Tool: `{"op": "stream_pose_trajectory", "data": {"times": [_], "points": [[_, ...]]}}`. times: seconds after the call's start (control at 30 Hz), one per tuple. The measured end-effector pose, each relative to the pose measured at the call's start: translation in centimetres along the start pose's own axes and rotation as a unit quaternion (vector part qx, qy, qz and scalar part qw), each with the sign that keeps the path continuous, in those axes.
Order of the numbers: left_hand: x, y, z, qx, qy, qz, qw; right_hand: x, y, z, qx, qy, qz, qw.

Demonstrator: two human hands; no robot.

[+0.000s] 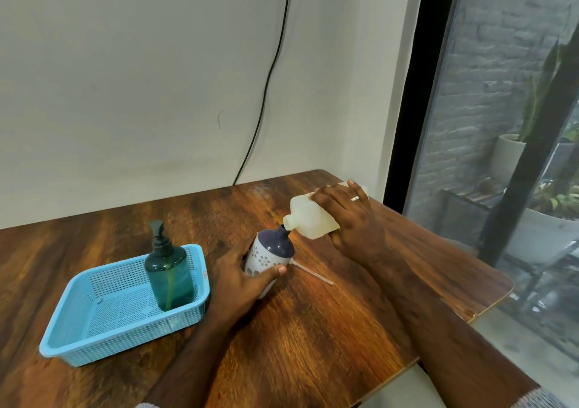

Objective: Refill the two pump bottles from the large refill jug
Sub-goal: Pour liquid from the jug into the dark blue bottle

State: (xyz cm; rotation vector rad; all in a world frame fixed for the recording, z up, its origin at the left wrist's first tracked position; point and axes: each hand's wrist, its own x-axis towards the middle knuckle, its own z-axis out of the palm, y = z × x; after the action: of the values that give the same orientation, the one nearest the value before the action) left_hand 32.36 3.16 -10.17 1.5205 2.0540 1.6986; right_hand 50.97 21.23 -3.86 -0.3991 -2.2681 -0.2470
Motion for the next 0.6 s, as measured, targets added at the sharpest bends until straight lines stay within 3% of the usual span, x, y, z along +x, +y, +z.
{"op": "stream_pose_trajectory", "data": {"times": [0.6], "points": [[-0.11, 0.32, -0.13, -0.017, 0.003, 0.019, 1.0, 0.13, -0.03, 0.01, -0.003, 0.009, -0.007, 1.0]]}}
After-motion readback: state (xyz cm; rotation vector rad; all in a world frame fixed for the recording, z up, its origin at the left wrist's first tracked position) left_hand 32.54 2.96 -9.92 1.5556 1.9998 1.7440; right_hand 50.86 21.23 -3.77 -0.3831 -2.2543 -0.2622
